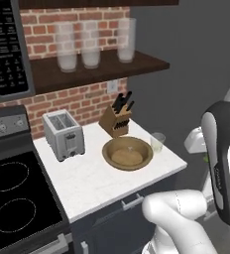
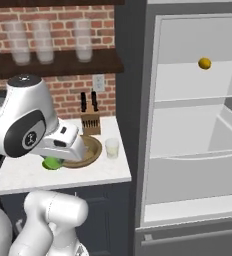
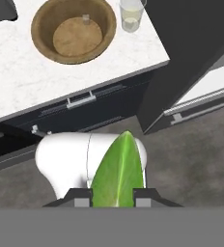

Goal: Grab a lemon wedge from the fridge and one ice cube from the ice bowl, and put them in the glass of lemonade.

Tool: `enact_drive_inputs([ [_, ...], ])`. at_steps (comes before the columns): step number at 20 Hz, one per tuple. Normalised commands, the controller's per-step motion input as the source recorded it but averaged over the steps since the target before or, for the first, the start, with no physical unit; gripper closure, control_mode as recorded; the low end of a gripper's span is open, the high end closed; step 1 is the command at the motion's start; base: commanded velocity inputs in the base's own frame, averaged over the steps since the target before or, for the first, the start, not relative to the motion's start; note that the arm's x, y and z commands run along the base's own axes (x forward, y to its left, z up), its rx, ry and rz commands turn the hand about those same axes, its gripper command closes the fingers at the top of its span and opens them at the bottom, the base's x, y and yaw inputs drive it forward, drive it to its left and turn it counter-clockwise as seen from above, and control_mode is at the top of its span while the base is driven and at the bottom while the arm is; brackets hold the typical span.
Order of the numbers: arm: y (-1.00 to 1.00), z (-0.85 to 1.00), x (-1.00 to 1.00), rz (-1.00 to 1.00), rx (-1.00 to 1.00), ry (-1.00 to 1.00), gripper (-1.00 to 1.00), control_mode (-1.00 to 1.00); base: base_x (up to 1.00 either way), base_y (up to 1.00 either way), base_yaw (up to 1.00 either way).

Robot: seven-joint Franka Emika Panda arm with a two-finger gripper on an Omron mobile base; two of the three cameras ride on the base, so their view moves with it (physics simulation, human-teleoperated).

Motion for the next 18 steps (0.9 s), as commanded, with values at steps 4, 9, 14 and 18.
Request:
enact_drive_inputs([
  [4,0.00,0.00,0.00,0.00,0.00,0.00,1.00,1.00,0.52,0.46,-0.15],
  [9,0.00,0.00,0.00,0.00,0.00,0.00,1.00,1.00,0.61,0.54,-0.13],
  [14,0.00,0.00,0.00,0.00,0.00,0.00,1.00,1.00,0.27,0.14,-0.06],
  [18,0.11,-0.13,0.15,-0.05,0.00,0.00,1.00,-1.00,0.03,0.01,-0.01],
])
